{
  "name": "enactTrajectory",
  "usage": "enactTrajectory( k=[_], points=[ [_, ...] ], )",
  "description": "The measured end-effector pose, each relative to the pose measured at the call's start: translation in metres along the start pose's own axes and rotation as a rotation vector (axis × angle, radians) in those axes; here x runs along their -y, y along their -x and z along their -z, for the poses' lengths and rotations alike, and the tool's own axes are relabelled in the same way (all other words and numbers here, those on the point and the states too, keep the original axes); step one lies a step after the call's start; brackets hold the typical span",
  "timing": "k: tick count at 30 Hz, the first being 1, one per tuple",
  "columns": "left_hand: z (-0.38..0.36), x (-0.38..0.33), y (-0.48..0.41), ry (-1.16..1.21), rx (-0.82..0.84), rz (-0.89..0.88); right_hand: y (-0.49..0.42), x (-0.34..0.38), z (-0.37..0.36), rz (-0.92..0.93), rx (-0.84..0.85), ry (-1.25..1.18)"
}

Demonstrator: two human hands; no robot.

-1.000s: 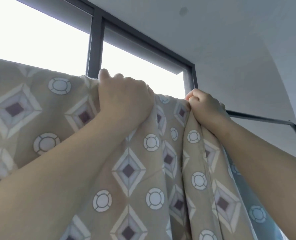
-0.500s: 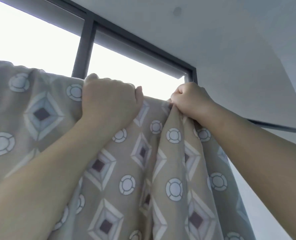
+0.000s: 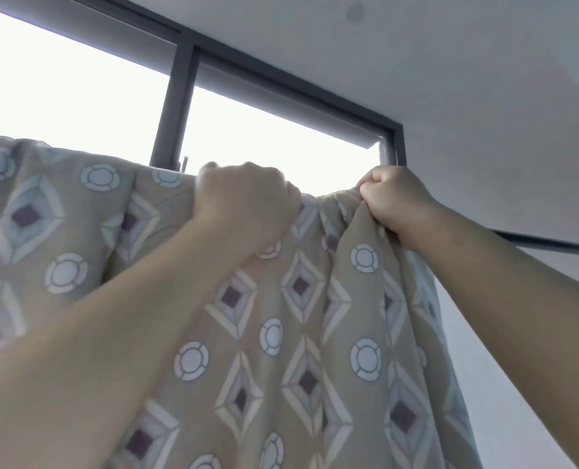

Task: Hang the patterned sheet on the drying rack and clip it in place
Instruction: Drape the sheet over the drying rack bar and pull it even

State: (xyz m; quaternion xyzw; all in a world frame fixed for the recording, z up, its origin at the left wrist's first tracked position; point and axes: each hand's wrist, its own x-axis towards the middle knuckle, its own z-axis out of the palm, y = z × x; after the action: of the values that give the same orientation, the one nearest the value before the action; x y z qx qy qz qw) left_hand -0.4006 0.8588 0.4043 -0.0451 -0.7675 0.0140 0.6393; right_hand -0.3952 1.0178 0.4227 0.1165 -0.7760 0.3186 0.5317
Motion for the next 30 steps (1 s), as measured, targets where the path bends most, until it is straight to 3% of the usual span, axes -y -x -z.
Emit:
enactTrajectory(
  k=[2,4,8,13,19,24,27,30],
  points=[
    [0.001,-0.018,0.003,0.029,-0.022,-0.053,-0.001,0.002,0.001,-0.010,0.011,-0.034],
    [0.006,-0.037,0.015,0.023,-0.233,-0.105,-0.005,0.000,0.006,-0.038,-0.010,-0.054],
    [0.001,-0.024,0.017,-0.020,-0.366,-0.082,-0.009,-0.024,0.026,-0.140,-0.098,-0.048],
    [0.014,-0.035,0.021,-0.012,-0.301,-0.093,-0.011,-0.060,0.043,-0.238,-0.187,-0.055],
    [0.009,-0.050,0.008,0.101,-0.133,-0.066,-0.013,-0.070,0.042,-0.172,-0.152,-0.180],
    [0.014,-0.065,0.006,0.071,-0.034,-0.084,-0.022,-0.087,0.062,-0.148,-0.346,-0.194],
    [0.016,-0.073,0.003,0.023,-0.005,-0.045,-0.026,-0.114,0.084,-0.234,-0.408,-0.183],
    [0.022,-0.100,-0.008,0.033,0.102,-0.074,-0.032,-0.132,0.097,-0.344,-0.336,-0.416]
  ],
)
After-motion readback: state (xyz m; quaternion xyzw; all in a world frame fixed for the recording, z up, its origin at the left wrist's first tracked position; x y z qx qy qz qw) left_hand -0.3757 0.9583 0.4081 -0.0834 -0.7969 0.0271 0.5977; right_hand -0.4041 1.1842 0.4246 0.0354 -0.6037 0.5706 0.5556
